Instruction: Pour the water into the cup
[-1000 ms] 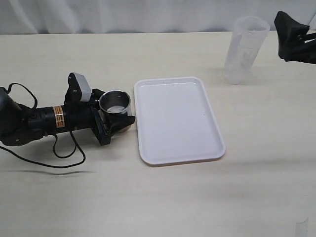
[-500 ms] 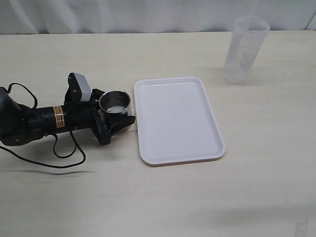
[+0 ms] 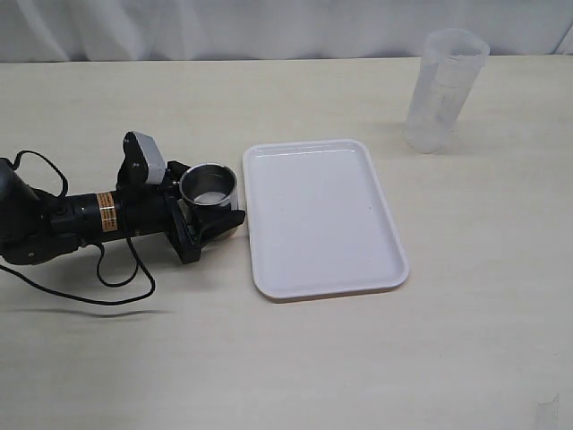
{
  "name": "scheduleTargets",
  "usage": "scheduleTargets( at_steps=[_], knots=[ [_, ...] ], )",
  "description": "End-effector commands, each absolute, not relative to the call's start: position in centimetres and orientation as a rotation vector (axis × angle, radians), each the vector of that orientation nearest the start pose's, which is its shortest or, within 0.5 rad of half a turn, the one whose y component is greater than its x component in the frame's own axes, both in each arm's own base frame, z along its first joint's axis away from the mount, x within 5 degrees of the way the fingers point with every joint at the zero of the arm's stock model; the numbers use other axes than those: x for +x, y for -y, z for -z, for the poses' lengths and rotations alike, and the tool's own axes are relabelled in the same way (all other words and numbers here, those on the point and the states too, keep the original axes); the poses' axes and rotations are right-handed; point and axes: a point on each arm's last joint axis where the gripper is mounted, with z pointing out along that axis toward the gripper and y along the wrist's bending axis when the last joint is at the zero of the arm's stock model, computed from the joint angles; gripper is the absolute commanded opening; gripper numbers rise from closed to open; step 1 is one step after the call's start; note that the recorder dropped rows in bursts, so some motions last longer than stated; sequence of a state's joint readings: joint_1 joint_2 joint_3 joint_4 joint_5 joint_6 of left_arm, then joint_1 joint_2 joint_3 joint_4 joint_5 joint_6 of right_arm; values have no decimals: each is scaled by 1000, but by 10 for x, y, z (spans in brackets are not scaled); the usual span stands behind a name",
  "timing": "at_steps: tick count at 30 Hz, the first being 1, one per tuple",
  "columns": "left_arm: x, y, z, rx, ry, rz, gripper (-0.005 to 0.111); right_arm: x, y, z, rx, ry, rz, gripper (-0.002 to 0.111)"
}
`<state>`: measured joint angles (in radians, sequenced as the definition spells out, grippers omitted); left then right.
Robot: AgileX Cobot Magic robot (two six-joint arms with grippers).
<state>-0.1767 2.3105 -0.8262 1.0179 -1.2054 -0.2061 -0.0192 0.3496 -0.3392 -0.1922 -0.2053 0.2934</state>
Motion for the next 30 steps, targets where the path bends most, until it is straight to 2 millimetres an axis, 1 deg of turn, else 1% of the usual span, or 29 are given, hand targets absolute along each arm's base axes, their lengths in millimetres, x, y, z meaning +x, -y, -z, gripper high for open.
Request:
scheduleTargets(
  at_steps=[1,2,6,8,11,14,15,30],
  knots=[
    [318,131,-42,992,-1621,826,0,76,-2,-316,66,-1287,-114,93],
    [318,131,-42,992,-1621,826,0,75,-2,-315,66,-1287,-114,88],
    [318,131,-42,992,-1621,826,0,75,-2,-305,69,-1305,-116,52],
    [318,131,-42,992,-1621,826,0,76,-2,-298,71,-1324,-116,35],
    [318,131,-42,992,-1621,826,0,77,-2,-289,67,-1352,-111,19],
    [318,131,-42,992,-1621,826,0,78,-2,-288,68,-1356,-111,7],
    [318,131,-42,992,-1621,826,0,78,-2,-288,68,-1356,-111,4],
    [318,131,-42,992,-1621,826,0,78,-2,-288,85,-1352,-132,4]
  ],
)
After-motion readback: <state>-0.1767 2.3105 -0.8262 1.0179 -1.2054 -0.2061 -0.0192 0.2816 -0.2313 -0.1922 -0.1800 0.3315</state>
